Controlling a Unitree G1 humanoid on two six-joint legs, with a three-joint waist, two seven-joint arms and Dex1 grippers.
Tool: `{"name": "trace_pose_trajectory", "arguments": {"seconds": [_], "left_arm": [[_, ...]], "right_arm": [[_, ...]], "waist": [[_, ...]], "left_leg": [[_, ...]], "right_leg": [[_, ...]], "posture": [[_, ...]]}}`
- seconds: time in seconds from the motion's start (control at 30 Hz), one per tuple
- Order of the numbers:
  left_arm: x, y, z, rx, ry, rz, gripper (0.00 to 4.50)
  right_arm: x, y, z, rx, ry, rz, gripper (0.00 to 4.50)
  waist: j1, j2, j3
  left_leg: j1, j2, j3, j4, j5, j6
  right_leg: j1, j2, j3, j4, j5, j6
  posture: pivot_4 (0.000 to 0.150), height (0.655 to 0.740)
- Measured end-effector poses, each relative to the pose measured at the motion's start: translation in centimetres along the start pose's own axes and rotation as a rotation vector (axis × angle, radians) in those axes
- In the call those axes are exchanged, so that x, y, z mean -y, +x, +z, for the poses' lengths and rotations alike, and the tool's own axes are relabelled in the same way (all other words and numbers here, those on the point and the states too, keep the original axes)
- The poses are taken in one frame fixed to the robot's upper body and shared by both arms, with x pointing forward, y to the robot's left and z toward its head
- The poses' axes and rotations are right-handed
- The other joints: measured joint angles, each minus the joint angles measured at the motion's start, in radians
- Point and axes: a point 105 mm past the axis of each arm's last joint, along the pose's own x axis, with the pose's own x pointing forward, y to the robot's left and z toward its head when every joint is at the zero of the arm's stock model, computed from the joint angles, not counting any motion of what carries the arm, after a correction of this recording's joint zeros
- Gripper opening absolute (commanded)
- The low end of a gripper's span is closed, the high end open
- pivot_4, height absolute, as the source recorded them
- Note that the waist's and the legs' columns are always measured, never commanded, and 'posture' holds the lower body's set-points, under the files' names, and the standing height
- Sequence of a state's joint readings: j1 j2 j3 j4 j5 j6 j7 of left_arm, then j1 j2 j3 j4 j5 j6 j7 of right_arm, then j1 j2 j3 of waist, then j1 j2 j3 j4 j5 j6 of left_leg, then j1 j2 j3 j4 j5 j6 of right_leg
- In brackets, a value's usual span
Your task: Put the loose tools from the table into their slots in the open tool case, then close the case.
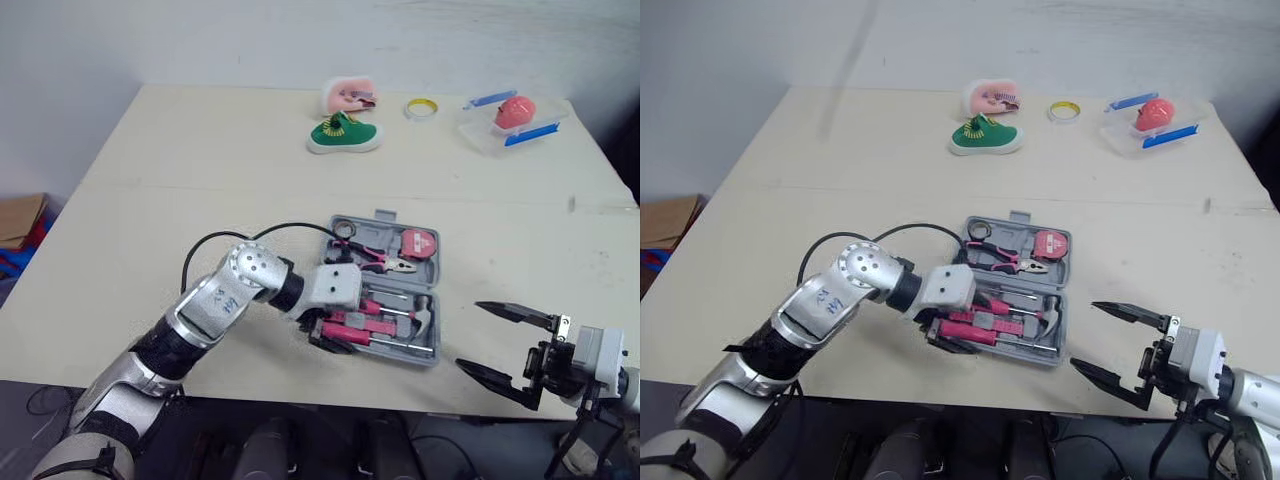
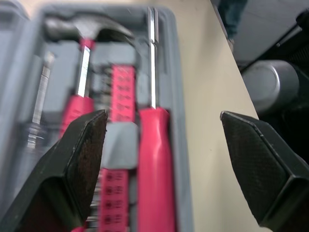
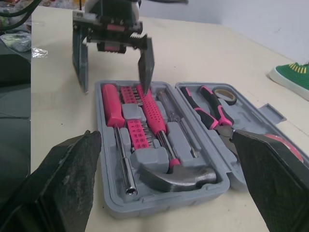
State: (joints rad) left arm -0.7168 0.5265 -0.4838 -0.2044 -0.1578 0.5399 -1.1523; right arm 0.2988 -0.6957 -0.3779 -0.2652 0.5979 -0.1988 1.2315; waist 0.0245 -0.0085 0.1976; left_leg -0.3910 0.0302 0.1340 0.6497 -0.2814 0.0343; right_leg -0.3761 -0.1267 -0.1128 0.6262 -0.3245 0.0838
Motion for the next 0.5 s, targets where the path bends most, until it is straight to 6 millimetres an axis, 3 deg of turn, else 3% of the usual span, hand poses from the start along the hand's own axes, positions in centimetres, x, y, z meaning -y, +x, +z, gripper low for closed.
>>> {"name": "trace_pose_trajectory", "arguments": {"seconds": [0.07, 0.1, 0.23, 0.33, 0.4, 0.5], "left_arm": [[-0.2, -0.3, 0.0, 0.028, 0.04, 0.008, 3.79], [-0.3, -0.4, 0.0, 0.055, 0.061, 0.009, 3.55], [0.4, -0.6, 2.0, 0.314, 0.072, -0.011, 1.89], [0.3, 0.0, 0.9, 0.358, 0.014, 0.017, 0.39], [0.2, 0.3, 0.2, 0.356, 0.009, 0.036, 0.07], [0.4, 1.1, -1.1, 0.36, -0.033, 0.066, 0.07]], "right_arm": [[0.0, 0.0, -0.1, -0.002, 0.0, 0.001, 4.5], [0.0, -0.1, -0.1, -0.002, -0.001, 0.001, 4.5], [-0.2, -0.4, -0.6, -0.004, 0.01, -0.013, 4.5], [-0.5, -0.6, -0.8, -0.006, 0.015, -0.016, 4.5], [-0.5, -0.6, -0.8, -0.006, 0.015, -0.013, 4.5], [-0.6, -0.7, -0.8, -0.004, 0.007, -0.012, 4.5]], "waist": [[0.0, 0.0, 0.0], [0.0, 0.0, 0.0], [0.0, 0.0, 0.0], [0.0, 0.0, 0.0], [0.0, 0.0, 0.0], [0.0, 0.0, 0.0]], "left_leg": [[0.0, 0.0, 0.0, 0.0, 0.0, 0.0], [0.0, 0.0, 0.0, 0.0, 0.0, 0.0], [0.0, 0.0, 0.0, 0.001, 0.0, 0.0], [0.0, 0.0, 0.0, 0.001, 0.0, 0.001], [0.001, 0.0, 0.0, 0.001, 0.0, 0.001], [0.001, 0.0, 0.0, 0.001, 0.0, 0.001]], "right_leg": [[0.0, 0.0, 0.0, 0.0, 0.0, 0.0], [0.0, 0.0, 0.0, 0.0, 0.0, 0.0], [0.001, 0.0, -0.001, 0.0, 0.0, 0.0], [0.001, 0.0, -0.001, 0.001, 0.0, 0.0], [0.001, 0.0, -0.001, 0.001, 0.0, 0.001], [0.001, -0.001, -0.001, 0.001, 0.0, 0.001]], "posture": [[0.15, 0.74], [0.15, 0.74], [0.15, 0.74], [0.15, 0.74], [0.15, 0.74], [0.15, 0.74]]}}
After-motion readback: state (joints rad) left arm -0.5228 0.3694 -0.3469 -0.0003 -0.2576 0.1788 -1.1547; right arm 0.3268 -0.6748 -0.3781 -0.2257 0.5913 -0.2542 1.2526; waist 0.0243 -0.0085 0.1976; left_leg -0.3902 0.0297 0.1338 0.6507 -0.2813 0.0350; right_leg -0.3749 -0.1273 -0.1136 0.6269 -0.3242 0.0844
